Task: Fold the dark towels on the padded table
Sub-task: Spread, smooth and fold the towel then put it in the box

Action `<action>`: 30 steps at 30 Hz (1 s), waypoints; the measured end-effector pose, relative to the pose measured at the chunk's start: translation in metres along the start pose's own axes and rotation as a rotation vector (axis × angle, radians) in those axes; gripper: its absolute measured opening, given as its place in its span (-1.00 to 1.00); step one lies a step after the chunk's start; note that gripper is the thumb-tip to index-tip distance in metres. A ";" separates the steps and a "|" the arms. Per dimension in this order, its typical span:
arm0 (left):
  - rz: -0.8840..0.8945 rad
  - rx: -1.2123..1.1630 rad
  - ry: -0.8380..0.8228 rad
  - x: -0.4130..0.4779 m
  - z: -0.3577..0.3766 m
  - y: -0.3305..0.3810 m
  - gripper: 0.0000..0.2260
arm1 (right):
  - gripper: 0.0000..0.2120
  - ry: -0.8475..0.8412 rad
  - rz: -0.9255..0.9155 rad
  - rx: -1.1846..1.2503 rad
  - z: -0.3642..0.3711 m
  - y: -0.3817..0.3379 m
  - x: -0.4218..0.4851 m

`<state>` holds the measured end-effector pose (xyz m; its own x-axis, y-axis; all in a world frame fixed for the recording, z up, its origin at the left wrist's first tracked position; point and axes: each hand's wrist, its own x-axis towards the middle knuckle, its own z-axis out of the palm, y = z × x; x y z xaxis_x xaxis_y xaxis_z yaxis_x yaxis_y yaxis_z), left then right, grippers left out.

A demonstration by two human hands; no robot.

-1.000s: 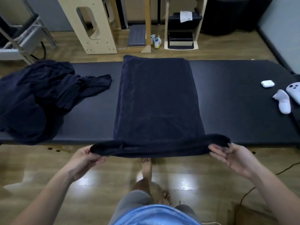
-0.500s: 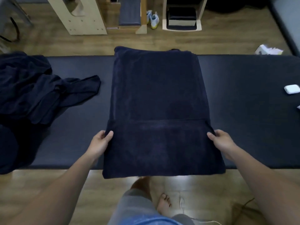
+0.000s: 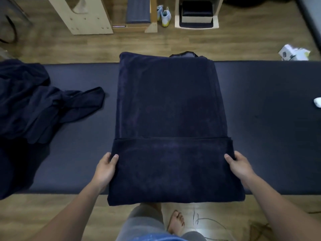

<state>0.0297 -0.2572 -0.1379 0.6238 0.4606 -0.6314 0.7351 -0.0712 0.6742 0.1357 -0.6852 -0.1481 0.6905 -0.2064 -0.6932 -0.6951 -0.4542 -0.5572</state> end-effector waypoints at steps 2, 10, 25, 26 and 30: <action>0.018 0.001 0.046 -0.006 -0.002 -0.002 -0.80 | -0.82 -0.012 -0.005 0.003 0.000 -0.001 -0.002; 0.051 0.010 -0.081 -0.056 -0.015 -0.040 -0.91 | -0.76 -0.046 -0.043 -0.103 -0.008 0.040 -0.040; 0.134 -0.028 0.031 -0.099 -0.015 -0.068 -0.77 | -0.82 0.125 -0.217 -0.285 -0.014 0.083 -0.077; 0.195 -0.007 -0.004 -0.101 -0.016 -0.072 -0.65 | -0.83 0.142 -0.238 -0.272 -0.014 0.085 -0.082; 0.337 0.531 -0.165 -0.101 -0.022 -0.100 -0.20 | -0.53 -0.001 -0.402 -0.286 -0.012 0.097 -0.094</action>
<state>-0.1122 -0.2767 -0.1330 0.8446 0.1979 -0.4975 0.4971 -0.6350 0.5913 0.0053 -0.7204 -0.1313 0.8926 0.0347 -0.4496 -0.2908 -0.7178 -0.6326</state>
